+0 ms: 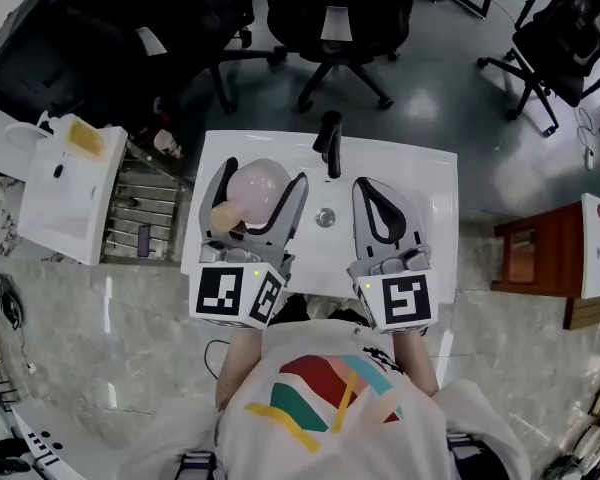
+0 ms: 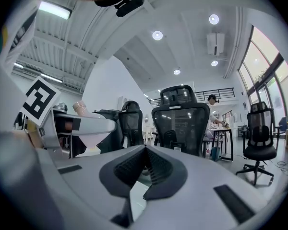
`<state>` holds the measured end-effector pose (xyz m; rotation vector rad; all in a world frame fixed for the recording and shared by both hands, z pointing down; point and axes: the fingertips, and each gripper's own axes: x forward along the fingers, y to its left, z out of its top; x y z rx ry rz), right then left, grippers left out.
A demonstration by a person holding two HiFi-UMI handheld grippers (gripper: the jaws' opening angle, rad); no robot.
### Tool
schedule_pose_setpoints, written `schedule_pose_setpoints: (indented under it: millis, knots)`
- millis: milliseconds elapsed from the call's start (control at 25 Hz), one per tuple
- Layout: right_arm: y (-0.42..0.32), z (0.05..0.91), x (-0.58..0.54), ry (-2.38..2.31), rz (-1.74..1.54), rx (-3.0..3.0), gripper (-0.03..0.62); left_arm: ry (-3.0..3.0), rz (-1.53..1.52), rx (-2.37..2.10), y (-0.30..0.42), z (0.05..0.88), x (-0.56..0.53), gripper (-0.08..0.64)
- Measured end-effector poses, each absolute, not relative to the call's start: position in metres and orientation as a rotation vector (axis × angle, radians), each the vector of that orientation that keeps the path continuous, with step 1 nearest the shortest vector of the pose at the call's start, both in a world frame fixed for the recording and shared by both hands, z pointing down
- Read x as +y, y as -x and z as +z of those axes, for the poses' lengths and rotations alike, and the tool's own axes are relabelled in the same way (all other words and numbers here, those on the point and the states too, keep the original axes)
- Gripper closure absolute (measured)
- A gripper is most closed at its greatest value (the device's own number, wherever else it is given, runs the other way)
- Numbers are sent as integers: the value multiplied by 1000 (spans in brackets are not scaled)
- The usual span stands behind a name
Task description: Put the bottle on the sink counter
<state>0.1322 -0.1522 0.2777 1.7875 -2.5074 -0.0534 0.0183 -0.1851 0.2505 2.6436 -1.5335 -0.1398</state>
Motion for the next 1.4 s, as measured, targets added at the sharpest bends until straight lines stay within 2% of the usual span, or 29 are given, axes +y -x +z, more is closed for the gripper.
schedule_pose_setpoints:
  millis: [320, 720, 1400]
  knots:
    - [-114, 281, -165, -1739, -28, -2547, 580, -2616, -97, -1571, -7, 263, -201, 135]
    - [-74, 293, -187, -1608, 21, -2619, 580, -2530, -20, -1716, 45, 277, -246, 135]
    - [-17, 318, -227, -1520, 59, -2609, 581, -2400, 199, -1765, 122, 359, -334, 135]
